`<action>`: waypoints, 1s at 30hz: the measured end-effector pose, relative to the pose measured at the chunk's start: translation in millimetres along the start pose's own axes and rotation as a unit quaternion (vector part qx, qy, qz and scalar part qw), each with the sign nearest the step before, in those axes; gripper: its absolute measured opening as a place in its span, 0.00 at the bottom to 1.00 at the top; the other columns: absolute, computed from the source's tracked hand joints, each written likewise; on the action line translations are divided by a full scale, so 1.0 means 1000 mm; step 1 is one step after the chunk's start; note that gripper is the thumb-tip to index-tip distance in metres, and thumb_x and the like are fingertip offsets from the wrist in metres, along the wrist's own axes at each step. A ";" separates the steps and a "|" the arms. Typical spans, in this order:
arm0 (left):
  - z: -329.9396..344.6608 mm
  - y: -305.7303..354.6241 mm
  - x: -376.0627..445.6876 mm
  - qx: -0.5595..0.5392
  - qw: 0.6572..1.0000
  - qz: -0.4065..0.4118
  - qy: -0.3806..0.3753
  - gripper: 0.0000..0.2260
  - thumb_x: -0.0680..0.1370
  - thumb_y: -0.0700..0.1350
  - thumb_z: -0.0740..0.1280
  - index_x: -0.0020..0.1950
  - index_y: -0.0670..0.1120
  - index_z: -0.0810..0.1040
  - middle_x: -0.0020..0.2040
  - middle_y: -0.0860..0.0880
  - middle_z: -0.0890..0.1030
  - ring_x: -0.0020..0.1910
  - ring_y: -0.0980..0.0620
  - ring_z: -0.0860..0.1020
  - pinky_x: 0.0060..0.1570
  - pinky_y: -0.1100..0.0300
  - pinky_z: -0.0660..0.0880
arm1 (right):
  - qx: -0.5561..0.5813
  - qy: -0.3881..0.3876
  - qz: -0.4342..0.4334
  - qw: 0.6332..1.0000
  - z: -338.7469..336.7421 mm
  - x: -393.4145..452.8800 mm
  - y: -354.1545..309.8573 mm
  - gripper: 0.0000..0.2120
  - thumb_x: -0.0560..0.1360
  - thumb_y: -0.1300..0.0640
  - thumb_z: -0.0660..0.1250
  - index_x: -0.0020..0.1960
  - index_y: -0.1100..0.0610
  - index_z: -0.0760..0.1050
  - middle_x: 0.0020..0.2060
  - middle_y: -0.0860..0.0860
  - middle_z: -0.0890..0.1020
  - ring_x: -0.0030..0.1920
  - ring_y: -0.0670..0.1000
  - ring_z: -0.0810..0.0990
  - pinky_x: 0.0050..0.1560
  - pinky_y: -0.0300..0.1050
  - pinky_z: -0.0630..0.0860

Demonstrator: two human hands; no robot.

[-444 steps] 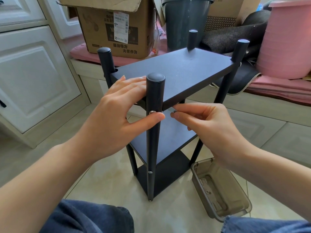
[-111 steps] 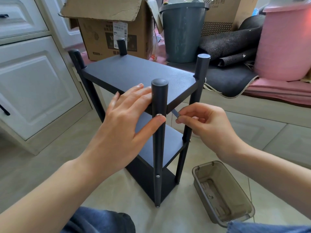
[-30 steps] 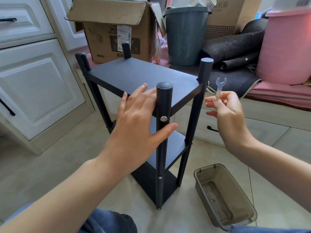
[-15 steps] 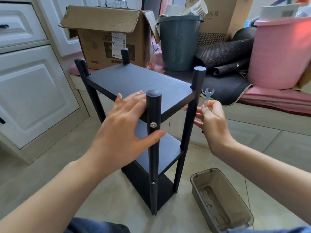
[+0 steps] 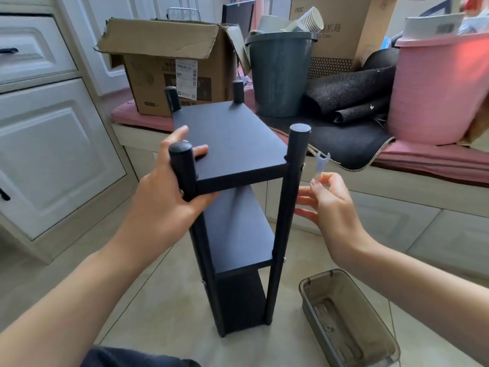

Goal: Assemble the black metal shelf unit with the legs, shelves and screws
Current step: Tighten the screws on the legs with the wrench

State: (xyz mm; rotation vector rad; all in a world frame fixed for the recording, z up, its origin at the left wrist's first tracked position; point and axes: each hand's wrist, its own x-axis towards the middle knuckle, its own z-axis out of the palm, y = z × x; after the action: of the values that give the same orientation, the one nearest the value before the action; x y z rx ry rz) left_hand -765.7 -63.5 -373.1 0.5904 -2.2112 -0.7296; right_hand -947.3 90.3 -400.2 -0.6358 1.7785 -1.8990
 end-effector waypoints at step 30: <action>0.052 0.036 -0.016 0.209 0.968 0.140 -0.006 0.35 0.75 0.62 0.65 0.78 0.47 0.65 0.78 0.45 0.66 0.81 0.44 0.53 0.77 0.39 0.43 | -0.133 -0.057 -0.070 0.987 0.000 -0.003 0.003 0.08 0.82 0.64 0.58 0.46 0.55 0.71 0.33 0.50 0.82 0.35 0.50 0.81 0.34 0.46 0.78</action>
State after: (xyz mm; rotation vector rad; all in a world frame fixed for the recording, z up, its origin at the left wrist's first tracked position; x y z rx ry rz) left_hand -801.3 -11.2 -387.1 0.4570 -2.4101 -0.1186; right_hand -944.5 92.2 -402.8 -0.9676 1.9742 -1.6877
